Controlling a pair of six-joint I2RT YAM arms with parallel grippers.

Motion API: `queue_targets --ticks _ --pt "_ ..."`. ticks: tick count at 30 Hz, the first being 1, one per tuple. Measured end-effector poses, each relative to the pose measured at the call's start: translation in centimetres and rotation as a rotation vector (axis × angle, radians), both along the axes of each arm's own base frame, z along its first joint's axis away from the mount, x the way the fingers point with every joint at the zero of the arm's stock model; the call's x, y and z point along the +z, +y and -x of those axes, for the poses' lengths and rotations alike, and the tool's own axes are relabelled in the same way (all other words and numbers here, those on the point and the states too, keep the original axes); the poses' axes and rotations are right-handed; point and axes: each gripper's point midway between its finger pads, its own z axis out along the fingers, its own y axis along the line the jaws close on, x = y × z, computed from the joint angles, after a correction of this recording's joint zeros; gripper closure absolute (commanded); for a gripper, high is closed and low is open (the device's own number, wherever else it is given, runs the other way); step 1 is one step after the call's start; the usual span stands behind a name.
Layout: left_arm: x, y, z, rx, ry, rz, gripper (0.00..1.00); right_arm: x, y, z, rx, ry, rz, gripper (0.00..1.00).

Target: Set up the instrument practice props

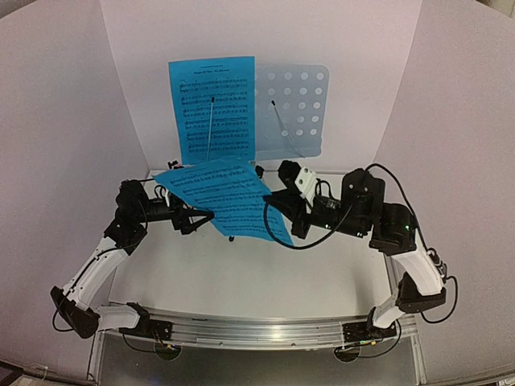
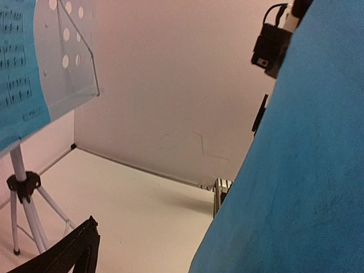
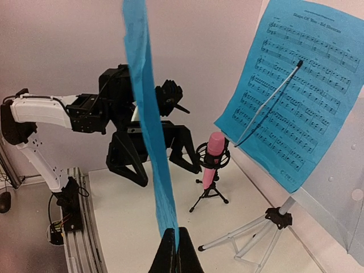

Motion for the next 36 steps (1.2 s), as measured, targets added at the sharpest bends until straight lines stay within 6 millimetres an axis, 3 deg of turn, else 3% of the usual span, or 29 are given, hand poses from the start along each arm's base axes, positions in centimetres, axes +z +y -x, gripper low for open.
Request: queue_targets --ticks 4,7,9,13,19,24,29,34,36 --pt "2.2 -0.2 0.0 -0.008 -0.045 0.049 0.60 0.4 -1.0 -2.9 -0.039 0.024 -0.030 1.00" --pt "3.6 0.0 0.4 -0.013 -0.068 0.078 0.73 0.5 -1.5 -4.3 -0.057 0.039 -0.041 1.00" --pt "4.3 -0.1 0.7 -0.021 -0.076 0.091 0.74 0.4 -1.6 -4.7 -0.054 0.049 -0.046 1.00" --pt "5.4 -0.8 1.9 -0.053 -0.086 0.107 0.67 0.5 -1.3 -5.0 -0.036 0.063 -0.060 1.00" --pt "5.1 -1.5 1.7 -0.064 -0.082 0.102 0.65 1.1 -1.3 -5.3 -0.011 0.088 -0.097 1.00" --pt "5.0 -1.9 0.9 -0.053 -0.095 0.096 0.98 2.4 -2.5 -6.7 -0.011 0.137 -0.171 1.00" --pt "6.8 -1.6 0.8 -0.024 -0.147 0.117 1.00 2.5 -2.9 -7.5 0.003 0.185 -0.207 1.00" --pt "8.6 -1.1 1.2 0.003 -0.176 0.096 1.00 0.1 -2.2 -8.2 0.022 0.248 -0.169 1.00" --pt "9.0 -0.9 1.4 0.009 -0.178 0.080 1.00 -1.0 -2.0 -8.4 0.023 0.272 -0.150 0.77"
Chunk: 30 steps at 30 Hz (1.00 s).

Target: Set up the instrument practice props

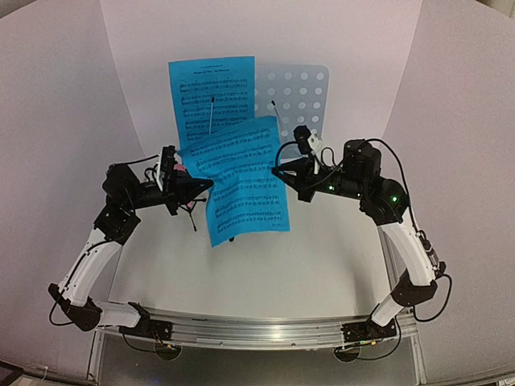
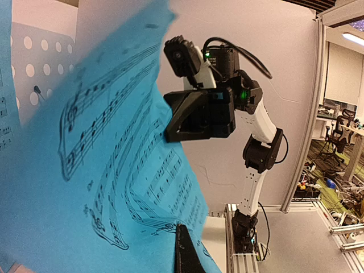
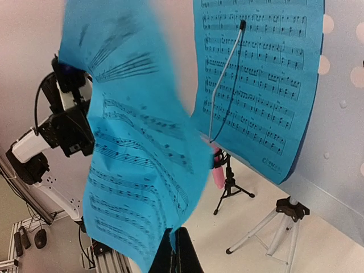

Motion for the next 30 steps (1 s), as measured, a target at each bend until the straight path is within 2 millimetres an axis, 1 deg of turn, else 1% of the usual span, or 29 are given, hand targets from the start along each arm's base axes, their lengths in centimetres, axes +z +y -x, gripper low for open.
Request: queue_targets --ticks 2,3,4,8,12,14,17,19,20,22,24,25,26,27,30 --pt "0.1 0.2 0.2 0.012 0.006 -0.032 1.00 -0.5 0.1 -0.1 0.001 0.013 0.009 0.59" --pt "0.0 0.3 0.3 0.017 0.007 -0.047 1.00 -0.6 0.2 -0.2 0.000 0.017 0.010 0.51" --pt "-0.1 0.4 0.4 0.021 0.007 -0.064 1.00 -0.7 0.2 -0.2 0.000 0.019 0.011 0.48" --pt "-0.8 0.5 0.8 0.010 -0.029 -0.137 1.00 -0.6 0.3 0.0 0.013 0.022 0.005 0.36" --pt "-2.1 0.3 1.1 -0.015 -0.105 -0.212 1.00 -0.3 0.7 0.0 0.027 0.012 0.001 0.29" --pt "-2.5 0.2 1.1 -0.024 -0.159 -0.245 1.00 -0.3 1.0 -0.3 0.031 0.008 0.001 0.27" --pt "-3.2 0.2 1.2 -0.040 -0.228 -0.286 1.00 -0.6 1.5 -0.9 0.032 0.010 0.005 0.27" --pt "-3.5 0.3 1.5 -0.052 -0.265 -0.304 1.00 -1.0 1.8 -1.3 0.030 0.017 0.011 0.31" --pt "-3.5 0.3 1.6 -0.056 -0.281 -0.310 1.00 -1.3 1.9 -1.6 0.029 0.022 0.015 0.36" --pt "-3.5 0.4 1.9 -0.066 -0.304 -0.317 1.00 -1.7 2.1 -2.0 0.030 0.030 0.020 0.53" --pt "-3.5 0.5 2.0 -0.070 -0.319 -0.324 1.00 -1.8 2.2 -2.3 0.033 0.043 0.016 0.75" --pt "-3.5 0.5 2.1 -0.072 -0.322 -0.326 1.00 -1.7 2.1 -2.3 0.036 0.043 0.014 0.84" --pt "-3.5 0.5 2.1 -0.075 -0.326 -0.329 1.00 -1.6 2.1 -2.3 0.038 0.042 0.011 0.93" --pt "-3.6 0.5 2.2 -0.077 -0.326 -0.331 1.00 -1.4 2.0 -2.3 0.042 0.039 0.006 0.99" --pt "-3.6 0.5 2.1 -0.078 -0.322 -0.333 1.00 -0.7 1.7 -2.1 0.054 0.033 -0.010 1.00"
